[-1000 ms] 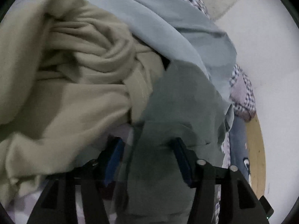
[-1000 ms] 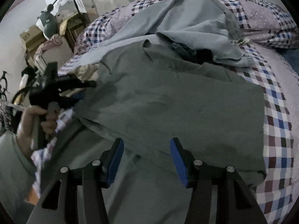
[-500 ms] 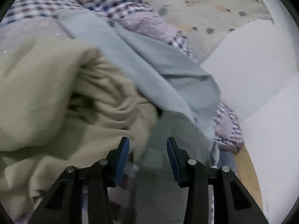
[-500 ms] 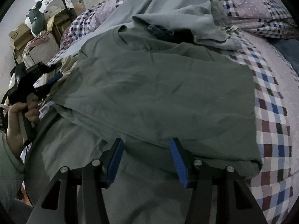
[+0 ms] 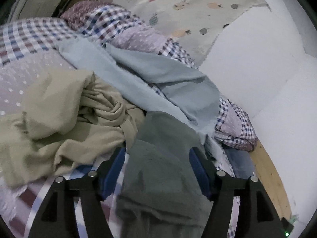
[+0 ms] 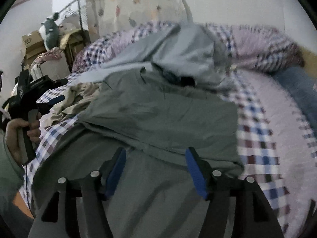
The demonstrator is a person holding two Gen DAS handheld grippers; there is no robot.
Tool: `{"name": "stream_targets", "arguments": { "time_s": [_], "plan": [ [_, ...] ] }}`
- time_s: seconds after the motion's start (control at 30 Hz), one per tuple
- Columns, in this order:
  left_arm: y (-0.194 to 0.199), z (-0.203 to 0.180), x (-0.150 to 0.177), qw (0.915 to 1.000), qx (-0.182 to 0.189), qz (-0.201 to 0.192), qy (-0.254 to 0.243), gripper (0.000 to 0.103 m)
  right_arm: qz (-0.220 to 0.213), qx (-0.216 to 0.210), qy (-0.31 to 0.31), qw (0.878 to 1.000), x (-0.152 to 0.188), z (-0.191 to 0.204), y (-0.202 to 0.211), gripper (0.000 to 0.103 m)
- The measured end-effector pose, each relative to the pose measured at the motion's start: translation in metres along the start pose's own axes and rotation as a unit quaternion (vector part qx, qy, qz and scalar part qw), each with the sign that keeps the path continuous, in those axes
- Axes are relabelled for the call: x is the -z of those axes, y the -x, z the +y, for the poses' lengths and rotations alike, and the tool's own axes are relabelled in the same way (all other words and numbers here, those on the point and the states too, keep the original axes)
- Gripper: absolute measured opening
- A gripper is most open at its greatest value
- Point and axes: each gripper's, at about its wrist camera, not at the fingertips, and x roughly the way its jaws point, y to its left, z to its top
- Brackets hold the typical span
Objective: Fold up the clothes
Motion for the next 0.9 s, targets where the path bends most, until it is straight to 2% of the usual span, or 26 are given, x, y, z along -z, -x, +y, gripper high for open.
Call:
{"name": "stream_targets", "arguments": {
  "time_s": [0.13,0.27,0.5,0.63,0.73,0.9],
  "plan": [
    [0.044,-0.017,0.018,0.9993,-0.006,-0.005,-0.036,0.072,-0.043,0.021,0.037,0.998,0.029,0.015,0.041,0.075],
    [0.087,-0.025,0.042,0.9977,-0.020,-0.006,-0.065,0.082,-0.041,0.024,0.043,0.998,0.057,0.028,0.065,0.076],
    [0.149,-0.021,0.079,0.9966,-0.048,0.007,-0.066,0.082,-0.047,0.011,0.014,0.999,0.082,0.036,0.100,0.080],
    [0.180,-0.014,0.099,0.9945,-0.078,0.015,-0.069,0.082,-0.050,0.010,0.006,0.999,0.089,0.035,0.110,0.082],
    [0.191,-0.004,0.113,0.9895,-0.115,0.036,-0.081,0.082,-0.050,0.014,0.010,0.999,0.092,0.035,0.113,0.082],
    [0.198,0.019,0.142,0.9783,-0.165,0.092,-0.085,0.082,-0.048,-0.005,-0.007,0.999,0.098,0.033,0.116,0.082]
  ]
}}
